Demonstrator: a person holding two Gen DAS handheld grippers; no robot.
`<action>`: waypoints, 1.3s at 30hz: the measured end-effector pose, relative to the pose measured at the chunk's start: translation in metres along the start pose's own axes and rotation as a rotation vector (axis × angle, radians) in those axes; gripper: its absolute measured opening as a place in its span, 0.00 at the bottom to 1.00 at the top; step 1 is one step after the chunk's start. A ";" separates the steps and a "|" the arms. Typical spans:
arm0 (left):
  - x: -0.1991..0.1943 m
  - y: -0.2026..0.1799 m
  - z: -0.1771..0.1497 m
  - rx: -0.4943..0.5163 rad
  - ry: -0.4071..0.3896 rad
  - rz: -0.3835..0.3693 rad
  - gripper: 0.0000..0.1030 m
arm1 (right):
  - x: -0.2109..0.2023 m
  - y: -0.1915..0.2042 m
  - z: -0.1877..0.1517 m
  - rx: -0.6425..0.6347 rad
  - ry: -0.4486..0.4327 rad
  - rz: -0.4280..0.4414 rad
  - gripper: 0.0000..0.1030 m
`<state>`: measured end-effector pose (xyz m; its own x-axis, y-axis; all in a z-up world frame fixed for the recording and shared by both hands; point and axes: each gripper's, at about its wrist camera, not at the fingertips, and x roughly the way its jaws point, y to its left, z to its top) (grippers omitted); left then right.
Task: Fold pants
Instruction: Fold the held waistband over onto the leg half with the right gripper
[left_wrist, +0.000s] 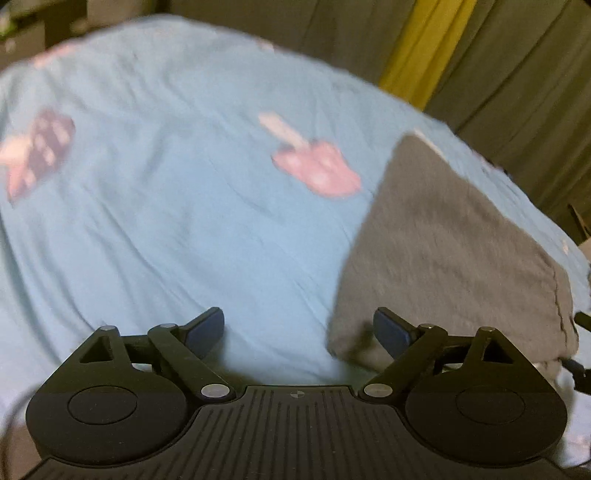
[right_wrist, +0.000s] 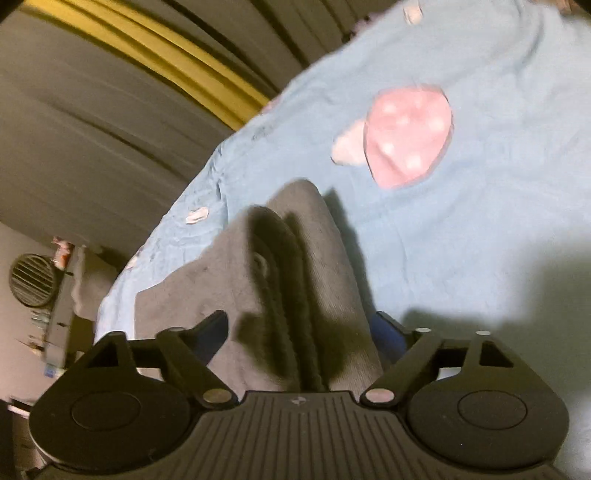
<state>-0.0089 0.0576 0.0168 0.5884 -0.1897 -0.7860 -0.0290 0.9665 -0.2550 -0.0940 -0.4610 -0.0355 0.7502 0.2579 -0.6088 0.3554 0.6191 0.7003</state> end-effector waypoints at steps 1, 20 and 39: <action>-0.002 0.000 0.005 0.022 -0.029 -0.016 0.93 | 0.004 -0.003 0.000 0.006 0.019 0.021 0.90; 0.141 -0.062 0.079 0.170 0.174 -0.375 1.00 | 0.061 -0.019 0.018 -0.032 0.195 0.221 0.96; 0.128 -0.133 0.078 0.354 0.109 -0.291 0.27 | 0.079 0.053 0.002 -0.302 0.129 0.037 0.65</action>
<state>0.1328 -0.0817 -0.0058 0.4427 -0.4607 -0.7693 0.4131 0.8662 -0.2811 -0.0147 -0.4097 -0.0458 0.6755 0.3640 -0.6412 0.1336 0.7948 0.5920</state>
